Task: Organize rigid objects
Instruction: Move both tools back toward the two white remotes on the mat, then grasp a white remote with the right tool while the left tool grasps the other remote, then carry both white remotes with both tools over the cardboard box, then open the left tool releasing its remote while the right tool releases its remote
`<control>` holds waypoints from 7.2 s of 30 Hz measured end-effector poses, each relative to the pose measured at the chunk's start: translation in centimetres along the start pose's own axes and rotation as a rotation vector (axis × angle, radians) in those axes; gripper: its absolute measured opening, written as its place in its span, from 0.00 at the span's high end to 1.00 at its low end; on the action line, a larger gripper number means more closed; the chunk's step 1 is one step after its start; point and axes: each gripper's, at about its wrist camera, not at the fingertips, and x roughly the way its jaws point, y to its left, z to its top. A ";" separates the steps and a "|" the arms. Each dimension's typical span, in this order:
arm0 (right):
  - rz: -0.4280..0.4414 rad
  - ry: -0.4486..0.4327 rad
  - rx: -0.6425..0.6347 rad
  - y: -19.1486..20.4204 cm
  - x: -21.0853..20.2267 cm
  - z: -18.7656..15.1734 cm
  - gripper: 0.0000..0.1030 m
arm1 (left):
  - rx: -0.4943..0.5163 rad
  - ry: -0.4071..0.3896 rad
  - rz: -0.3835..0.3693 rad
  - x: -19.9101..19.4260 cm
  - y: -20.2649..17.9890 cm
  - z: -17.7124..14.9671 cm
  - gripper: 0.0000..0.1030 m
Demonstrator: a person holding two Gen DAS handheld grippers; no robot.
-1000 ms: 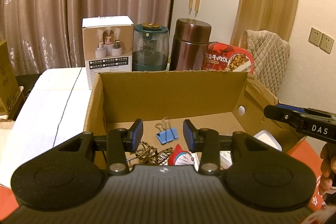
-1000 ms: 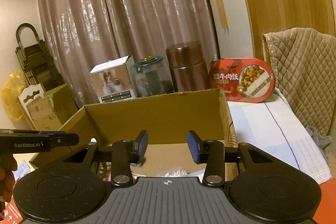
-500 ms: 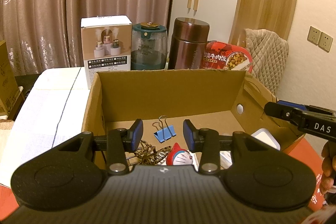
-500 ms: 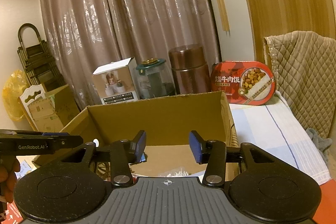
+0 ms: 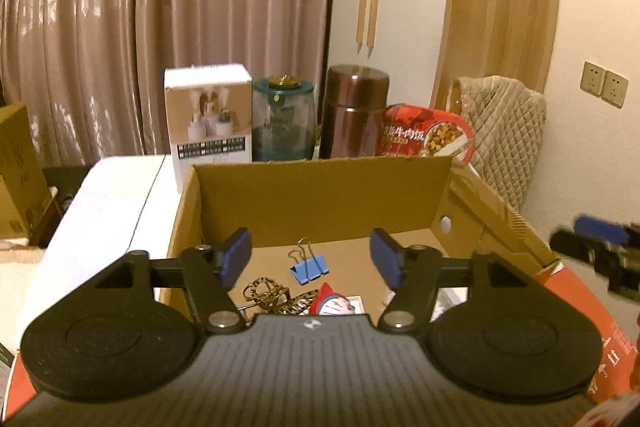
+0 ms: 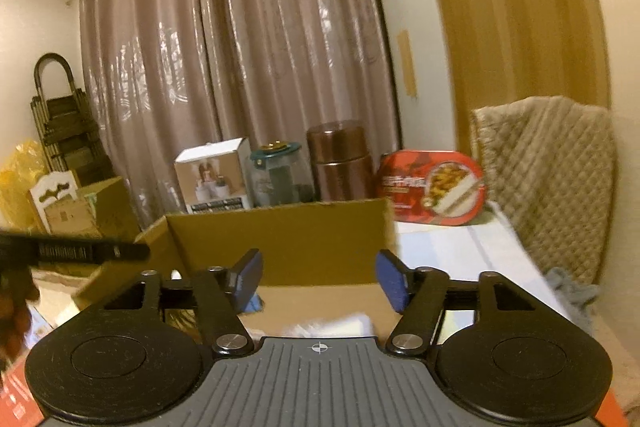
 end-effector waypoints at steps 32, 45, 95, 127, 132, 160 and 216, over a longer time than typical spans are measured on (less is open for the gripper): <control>0.045 0.459 -0.551 2.0 -0.2 -13.1 0.37 | -0.067 0.118 -0.028 -7.7 -0.9 -12.6 0.16; 0.210 0.399 -0.584 4.4 0.9 -13.7 0.37 | -0.053 0.161 -0.056 -6.2 -1.5 -13.2 0.16; 0.039 0.502 -0.111 -0.2 2.6 -10.9 0.66 | 0.085 0.295 -0.068 1.7 -6.8 -15.1 0.65; 0.062 0.291 0.004 1.3 -2.7 -7.4 0.66 | 0.116 0.105 -0.107 -6.2 -7.4 -10.7 0.66; 0.064 0.257 0.031 1.4 -3.2 -6.4 0.66 | 0.084 0.078 -0.093 -7.5 -6.7 -9.6 0.66; 0.102 0.118 0.017 2.2 -3.0 -2.2 0.66 | 0.041 -0.046 -0.087 -8.5 -5.1 -4.9 0.66; 0.121 0.079 0.188 -0.7 9.7 4.0 0.66 | -0.048 0.058 -0.029 3.7 2.0 -0.7 0.66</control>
